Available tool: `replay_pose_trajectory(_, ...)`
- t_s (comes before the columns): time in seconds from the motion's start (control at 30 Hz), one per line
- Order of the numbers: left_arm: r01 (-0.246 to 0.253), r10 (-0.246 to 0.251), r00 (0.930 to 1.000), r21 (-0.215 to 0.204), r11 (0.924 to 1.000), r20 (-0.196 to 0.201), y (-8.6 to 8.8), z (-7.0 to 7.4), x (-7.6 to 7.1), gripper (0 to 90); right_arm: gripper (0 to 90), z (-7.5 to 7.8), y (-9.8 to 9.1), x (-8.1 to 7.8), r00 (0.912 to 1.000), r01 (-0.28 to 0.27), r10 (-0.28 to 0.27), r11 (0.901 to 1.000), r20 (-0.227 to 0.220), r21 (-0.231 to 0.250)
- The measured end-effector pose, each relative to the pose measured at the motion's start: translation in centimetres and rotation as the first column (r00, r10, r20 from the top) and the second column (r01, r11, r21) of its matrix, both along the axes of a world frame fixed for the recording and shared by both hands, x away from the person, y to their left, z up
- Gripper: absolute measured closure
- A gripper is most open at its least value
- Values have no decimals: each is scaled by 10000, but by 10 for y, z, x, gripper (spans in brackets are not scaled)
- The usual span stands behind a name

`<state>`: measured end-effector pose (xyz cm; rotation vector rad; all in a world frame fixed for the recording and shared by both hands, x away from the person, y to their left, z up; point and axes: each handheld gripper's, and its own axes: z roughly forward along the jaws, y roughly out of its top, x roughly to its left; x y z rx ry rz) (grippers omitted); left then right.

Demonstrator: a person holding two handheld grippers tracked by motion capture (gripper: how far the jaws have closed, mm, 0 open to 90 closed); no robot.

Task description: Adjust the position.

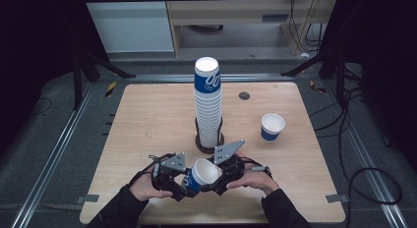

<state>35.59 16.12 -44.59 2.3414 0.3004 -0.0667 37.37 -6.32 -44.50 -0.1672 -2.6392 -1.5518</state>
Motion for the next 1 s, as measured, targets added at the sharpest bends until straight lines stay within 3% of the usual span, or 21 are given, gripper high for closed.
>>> replay_pose_trajectory(0.23,-22,22,9999,-9,10000,127,1,-1,1,271,137,-2,2,0,10000,66,-66,9999,-14,-155)
replay_pose_trajectory(0.4,-459,463,9989,-375,9982,111,8,2,5,273,86,2,-3,4,9979,646,-645,9974,-46,323)
replay_pose_trajectory(0.5,-861,877,9960,-686,9939,197,15,4,8,272,79,6,-10,8,9939,1107,-1104,9908,-72,780)
replay_pose_trajectory(0.57,-1221,1257,9916,-984,9876,316,21,7,11,272,78,8,-15,11,9897,1435,-1429,9836,-131,1089)
replay_pose_trajectory(0.63,-1558,1634,9858,-1494,9764,397,26,11,12,272,78,11,-19,13,9848,1734,-1712,9745,-277,1427)
replay_pose_trajectory(0.8,-1869,2060,9767,-2317,9547,610,29,18,10,272,83,13,-23,15,9777,2101,-2040,9566,-508,2020)
replay_pose_trajectory(0.9,-1898,2138,9743,-2512,9491,714,25,19,7,272,90,13,-21,15,9794,2013,-1914,9513,-645,2335)
replay_pose_trajectory(1.0,-1876,2131,9737,-2478,9505,803,20,18,4,272,102,13,-17,13,9822,1857,-1726,9503,-734,2498)
